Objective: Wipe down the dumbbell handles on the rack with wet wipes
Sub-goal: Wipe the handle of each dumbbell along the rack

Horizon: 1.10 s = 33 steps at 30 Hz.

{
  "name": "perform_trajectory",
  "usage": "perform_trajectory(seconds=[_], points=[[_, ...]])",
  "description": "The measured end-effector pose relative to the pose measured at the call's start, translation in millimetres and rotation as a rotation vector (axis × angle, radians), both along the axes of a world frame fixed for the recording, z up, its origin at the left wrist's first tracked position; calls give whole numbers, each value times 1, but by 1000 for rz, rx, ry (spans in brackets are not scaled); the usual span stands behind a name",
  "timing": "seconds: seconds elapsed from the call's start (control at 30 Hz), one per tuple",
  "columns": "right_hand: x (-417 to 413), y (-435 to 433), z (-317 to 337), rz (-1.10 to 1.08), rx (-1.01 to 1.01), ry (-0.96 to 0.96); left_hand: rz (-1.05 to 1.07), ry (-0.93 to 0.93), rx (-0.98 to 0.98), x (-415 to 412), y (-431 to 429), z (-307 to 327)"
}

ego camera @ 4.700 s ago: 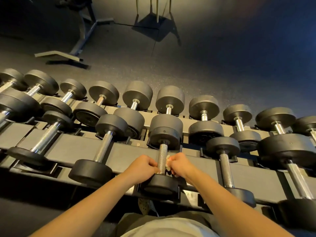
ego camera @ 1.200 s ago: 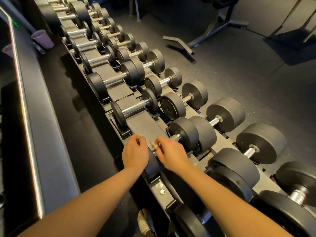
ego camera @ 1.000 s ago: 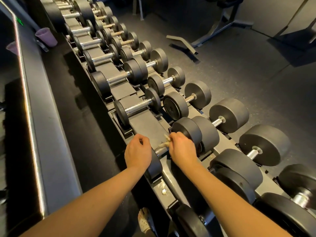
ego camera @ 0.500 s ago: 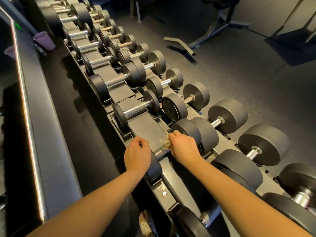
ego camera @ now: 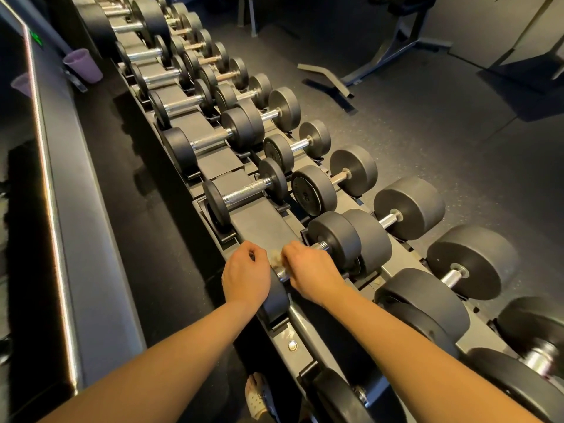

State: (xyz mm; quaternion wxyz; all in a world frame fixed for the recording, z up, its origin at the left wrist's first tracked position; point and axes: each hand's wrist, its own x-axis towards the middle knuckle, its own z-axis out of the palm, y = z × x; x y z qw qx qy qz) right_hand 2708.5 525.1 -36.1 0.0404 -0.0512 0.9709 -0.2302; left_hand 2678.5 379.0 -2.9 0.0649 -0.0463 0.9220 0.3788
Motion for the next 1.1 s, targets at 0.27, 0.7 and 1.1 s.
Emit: perform_trajectory(seconds=[0.27, 0.7, 1.1], points=[[20, -14, -10, -382, -308, 17, 14, 4, 32, 1, 1, 1], [34, -14, -18, -835, -736, -34, -23, 6, 14, 1, 0, 4], [30, -11, -30, -1129, -1009, -192, -30, -7, 22, 0, -1, 2]])
